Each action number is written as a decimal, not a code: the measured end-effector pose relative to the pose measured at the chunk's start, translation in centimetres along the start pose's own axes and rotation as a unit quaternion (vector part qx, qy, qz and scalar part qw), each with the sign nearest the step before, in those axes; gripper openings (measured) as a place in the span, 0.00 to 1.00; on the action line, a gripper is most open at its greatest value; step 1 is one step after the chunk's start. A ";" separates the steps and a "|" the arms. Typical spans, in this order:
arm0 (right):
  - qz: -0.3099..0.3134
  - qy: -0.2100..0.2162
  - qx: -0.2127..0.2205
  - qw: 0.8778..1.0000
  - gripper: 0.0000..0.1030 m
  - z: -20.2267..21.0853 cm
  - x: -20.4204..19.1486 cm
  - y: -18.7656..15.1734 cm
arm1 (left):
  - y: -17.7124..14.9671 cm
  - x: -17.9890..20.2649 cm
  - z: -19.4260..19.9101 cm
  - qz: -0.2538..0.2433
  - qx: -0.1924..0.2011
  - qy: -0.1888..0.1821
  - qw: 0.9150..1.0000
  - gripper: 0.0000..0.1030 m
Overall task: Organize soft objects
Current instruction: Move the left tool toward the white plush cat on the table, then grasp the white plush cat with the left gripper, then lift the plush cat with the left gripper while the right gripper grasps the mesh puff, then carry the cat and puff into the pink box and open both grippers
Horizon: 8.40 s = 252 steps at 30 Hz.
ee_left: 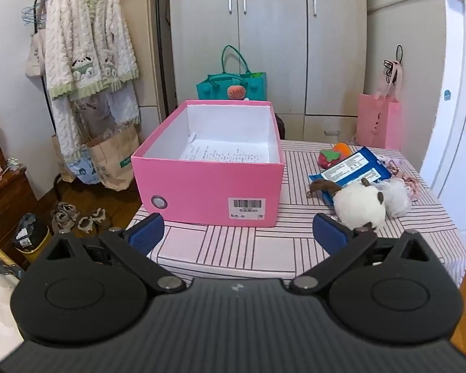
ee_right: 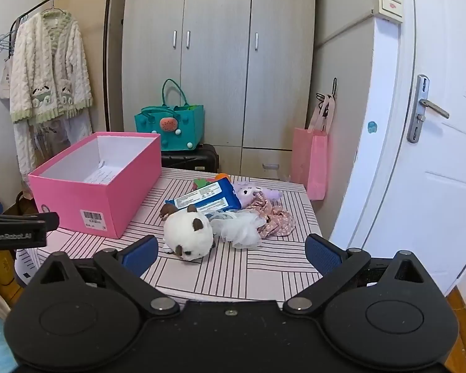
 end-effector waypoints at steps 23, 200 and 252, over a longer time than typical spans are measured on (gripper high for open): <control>0.000 -0.002 -0.005 1.000 0.99 -1.0 0.5 -0.5 | -2.2 1.7 -0.8 -0.052 -0.013 0.008 0.999 1.00; 0.054 0.294 -0.052 0.953 0.76 -15.1 -4.5 -3.9 | -0.7 4.4 -12.9 0.009 -0.181 -0.287 0.941 0.64; 0.096 0.428 -0.153 0.886 0.32 -11.8 -10.4 5.3 | 5.0 -5.3 -4.2 -0.039 -0.171 -0.234 0.956 0.64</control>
Point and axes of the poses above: each gripper's, at about its wrist camera, not at the fingertips, and z roughly against the way its jaws point, x to its right, y to its top, the point moved 6 cm from there along -z, roughly the way its jaws point, and after that the axes turned 5 degrees about -y, right-handed, at the moved point
